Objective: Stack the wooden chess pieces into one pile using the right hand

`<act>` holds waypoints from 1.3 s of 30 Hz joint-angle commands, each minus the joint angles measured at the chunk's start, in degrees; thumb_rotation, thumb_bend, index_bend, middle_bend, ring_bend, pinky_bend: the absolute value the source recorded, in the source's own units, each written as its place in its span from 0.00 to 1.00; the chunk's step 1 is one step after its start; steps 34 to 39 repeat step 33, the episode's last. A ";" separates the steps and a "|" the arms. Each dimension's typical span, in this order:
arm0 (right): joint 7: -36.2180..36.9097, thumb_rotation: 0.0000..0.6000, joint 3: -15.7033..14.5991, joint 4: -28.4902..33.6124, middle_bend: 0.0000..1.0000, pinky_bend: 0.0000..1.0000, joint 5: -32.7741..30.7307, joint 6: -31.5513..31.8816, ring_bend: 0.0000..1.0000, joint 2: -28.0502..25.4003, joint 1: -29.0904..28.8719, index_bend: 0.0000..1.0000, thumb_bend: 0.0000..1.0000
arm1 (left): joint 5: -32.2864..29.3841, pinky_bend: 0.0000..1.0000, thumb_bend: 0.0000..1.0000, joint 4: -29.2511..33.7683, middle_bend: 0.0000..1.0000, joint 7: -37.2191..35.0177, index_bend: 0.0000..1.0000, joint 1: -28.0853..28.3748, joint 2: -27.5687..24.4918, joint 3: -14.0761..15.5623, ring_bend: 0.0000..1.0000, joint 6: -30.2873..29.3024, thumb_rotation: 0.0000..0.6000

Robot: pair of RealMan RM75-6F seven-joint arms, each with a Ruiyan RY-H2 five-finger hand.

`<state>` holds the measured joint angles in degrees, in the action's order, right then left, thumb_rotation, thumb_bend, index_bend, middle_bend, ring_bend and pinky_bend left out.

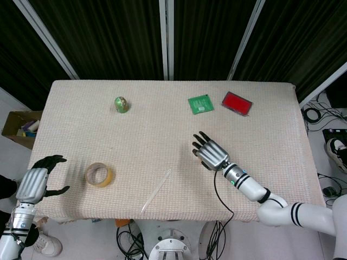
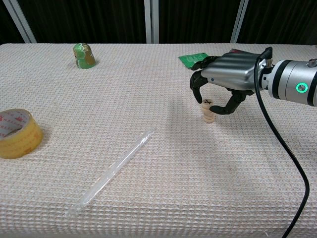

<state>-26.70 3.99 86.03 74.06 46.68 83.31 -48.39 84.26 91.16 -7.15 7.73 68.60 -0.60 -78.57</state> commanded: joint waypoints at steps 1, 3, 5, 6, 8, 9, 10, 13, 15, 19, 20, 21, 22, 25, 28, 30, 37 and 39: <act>-0.20 1.00 -0.16 0.27 0.22 0.00 0.29 0.56 0.00 -0.17 0.21 0.41 0.36 | -0.01 0.21 0.00 0.01 0.19 -0.04 0.26 -0.04 -0.05 0.00 0.17 -0.06 1.00; -0.09 1.00 -0.25 1.02 0.22 0.00 0.56 1.34 0.00 -0.73 0.62 0.40 0.35 | -0.02 0.21 0.00 0.00 0.19 -0.07 0.26 -0.10 -0.13 -0.06 0.17 -0.21 1.00; 0.24 1.00 -0.24 1.97 0.21 0.00 0.89 2.55 0.00 -1.62 1.26 0.40 0.35 | 0.03 0.21 0.00 0.03 0.19 -0.08 0.26 -0.14 -0.22 -0.10 0.17 -0.36 1.00; 0.58 1.00 -0.17 2.69 0.21 0.00 1.07 3.73 0.00 -2.36 1.91 0.40 0.35 | 0.08 0.21 0.00 0.04 0.19 -0.09 0.26 -0.17 -0.28 -0.12 0.17 -0.47 1.00; 1.34 1.00 0.05 3.91 0.21 0.00 1.16 6.00 0.00 -3.67 3.23 0.38 0.35 | 0.05 0.21 0.00 -0.02 0.19 -0.04 0.26 -0.21 -0.37 -0.17 0.17 -0.58 1.00; 2.01 1.00 0.19 4.81 0.21 0.00 1.18 7.74 0.00 -4.68 4.32 0.36 0.35 | 0.00 0.21 0.00 -0.11 0.19 0.11 0.26 -0.24 -0.40 -0.23 0.17 -0.68 1.00; 2.56 1.00 0.30 5.43 0.21 0.00 1.20 9.30 0.00 -5.43 5.29 0.34 0.35 | 0.01 0.21 0.00 -0.24 0.19 0.32 0.26 -0.26 -0.40 -0.29 0.17 -0.81 1.00; 4.66 1.00 0.27 6.77 0.22 0.07 1.85 15.54 0.01 -7.88 9.30 0.28 0.35 | -0.13 0.21 0.00 -1.06 0.19 2.18 0.26 -0.46 -0.38 -0.55 0.17 -1.58 1.00; 6.93 1.00 -0.03 7.44 0.23 0.12 2.20 19.97 0.02 -9.76 12.61 0.23 0.35 | -0.63 0.21 0.00 -1.76 0.19 4.31 0.26 -0.80 -0.35 -0.95 0.17 -2.50 1.00; 11.93 1.00 -1.32 8.92 0.18 0.10 2.62 27.25 0.01 -13.80 19.19 0.16 0.35 | -1.61 0.21 0.00 -3.25 0.19 8.06 0.26 -1.80 0.03 -1.86 0.17 -5.08 1.00; 13.27 1.00 -1.70 9.16 0.16 0.08 2.79 28.81 0.01 -14.67 20.72 0.15 0.35 | -1.57 0.21 0.00 -3.69 0.19 8.54 0.25 -2.07 0.27 -2.03 0.17 -5.86 1.00; 15.16 1.00 -2.19 9.32 0.14 0.05 3.07 30.85 0.00 -15.68 22.74 0.14 0.35 | -1.44 0.21 0.00 -4.19 0.19 9.06 0.25 -2.45 0.54 -2.10 0.17 -6.78 1.00; 16.61 1.00 -2.55 9.31 0.12 0.02 3.34 32.31 0.00 -16.31 24.19 0.13 0.34 | -1.36 0.21 0.00 -4.38 0.19 9.34 0.25 -2.74 0.64 -2.07 0.17 -7.29 1.00; 21.92 1.00 -3.84 8.62 0.09 0.00 4.62 36.38 0.00 -17.81 28.61 0.11 0.34 | -0.99 0.21 0.00 -3.64 0.19 9.28 0.24 -3.70 0.26 -1.60 0.17 -8.41 1.00; 26.65 1.00 -5.21 7.21 0.09 0.00 6.51 38.37 0.00 -18.85 31.63 0.10 0.34 | -0.54 0.21 0.00 -2.50 0.19 9.38 0.24 -4.76 -0.23 -1.24 0.17 -9.86 1.00; 29.32 1.00 -5.89 5.55 0.09 0.00 8.22 39.00 0.00 -19.07 32.82 0.10 0.35 | -0.28 0.21 0.00 -1.90 0.19 10.14 0.24 -5.51 -0.23 -1.00 0.17 -10.94 1.00; 31.24 1.00 -6.09 3.95 0.09 0.00 9.75 39.45 0.00 -18.72 33.82 0.10 0.35 | 0.05 0.21 0.00 -0.96 0.19 11.08 0.24 -6.27 -0.17 -0.50 0.17 -11.60 1.00; 31.24 1.00 -6.09 3.95 0.09 0.00 9.75 39.45 0.00 -18.72 33.82 0.10 0.35 | 0.05 0.21 0.00 -0.96 0.19 11.08 0.24 -6.27 -0.17 -0.50 0.17 -11.60 1.00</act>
